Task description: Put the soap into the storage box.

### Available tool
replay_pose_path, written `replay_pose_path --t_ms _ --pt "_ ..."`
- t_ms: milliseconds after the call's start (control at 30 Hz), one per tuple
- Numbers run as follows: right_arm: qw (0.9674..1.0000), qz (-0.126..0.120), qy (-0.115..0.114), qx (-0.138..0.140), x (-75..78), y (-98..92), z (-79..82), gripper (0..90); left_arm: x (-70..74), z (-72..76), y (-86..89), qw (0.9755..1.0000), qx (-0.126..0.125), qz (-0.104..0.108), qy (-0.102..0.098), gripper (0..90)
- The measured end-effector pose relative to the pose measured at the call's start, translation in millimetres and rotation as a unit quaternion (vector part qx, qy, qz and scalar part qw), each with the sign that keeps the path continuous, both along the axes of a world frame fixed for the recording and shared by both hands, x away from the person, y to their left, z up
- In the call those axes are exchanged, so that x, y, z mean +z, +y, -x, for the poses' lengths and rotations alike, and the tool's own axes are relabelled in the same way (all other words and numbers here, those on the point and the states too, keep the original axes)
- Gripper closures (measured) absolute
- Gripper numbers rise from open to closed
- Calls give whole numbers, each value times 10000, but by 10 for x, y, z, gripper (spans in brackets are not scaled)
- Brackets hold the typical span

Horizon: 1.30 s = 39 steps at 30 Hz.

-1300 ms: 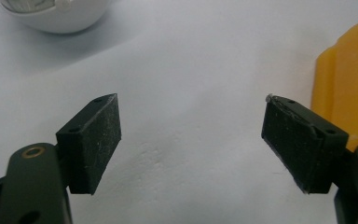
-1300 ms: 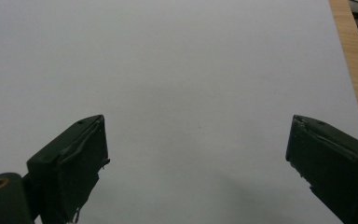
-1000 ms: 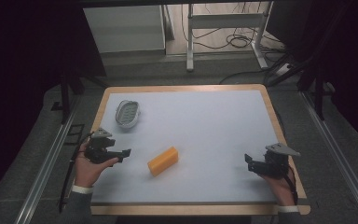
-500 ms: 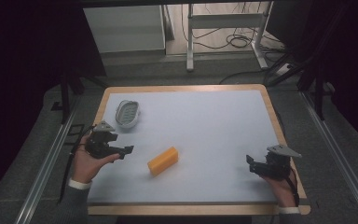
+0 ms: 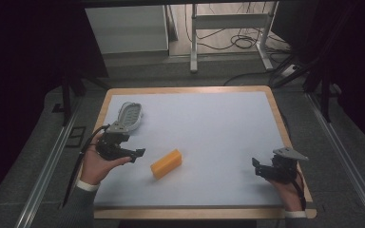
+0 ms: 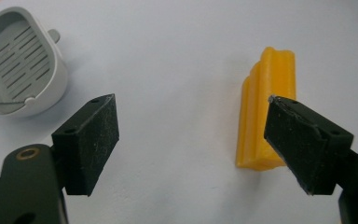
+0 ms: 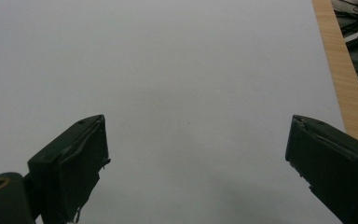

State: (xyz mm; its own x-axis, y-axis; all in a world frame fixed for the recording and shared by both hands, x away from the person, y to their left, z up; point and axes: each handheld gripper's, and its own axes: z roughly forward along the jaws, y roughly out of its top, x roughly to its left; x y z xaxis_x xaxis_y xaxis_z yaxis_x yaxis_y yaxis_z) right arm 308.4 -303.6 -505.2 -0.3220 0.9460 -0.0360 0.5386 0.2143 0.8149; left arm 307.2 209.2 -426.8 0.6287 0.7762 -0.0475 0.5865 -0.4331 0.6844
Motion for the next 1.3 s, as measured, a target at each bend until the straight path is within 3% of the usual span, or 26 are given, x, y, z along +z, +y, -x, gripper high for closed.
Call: replay_pose_path --t_ms 700,867,933,1033,1300 --pt "10000 -8 22 -25 4 -20 0 58 79 -61 -354 9990 -391 -230 25 181" --pt "10000 13 26 -40 -1 -29 -3 58 51 -96 -441 9983 -490 -297 86 180" --pt "10000 10 42 -51 -2 -31 -2 58 37 -100 -490 9982 -503 -336 15 183" --pt "10000 12 45 -62 -3 -34 -2 58 28 -102 -514 9981 -534 -290 44 184" --pt "10000 36 47 -71 -11 -33 -7 58 -73 -141 -624 9971 -635 -355 240 184"
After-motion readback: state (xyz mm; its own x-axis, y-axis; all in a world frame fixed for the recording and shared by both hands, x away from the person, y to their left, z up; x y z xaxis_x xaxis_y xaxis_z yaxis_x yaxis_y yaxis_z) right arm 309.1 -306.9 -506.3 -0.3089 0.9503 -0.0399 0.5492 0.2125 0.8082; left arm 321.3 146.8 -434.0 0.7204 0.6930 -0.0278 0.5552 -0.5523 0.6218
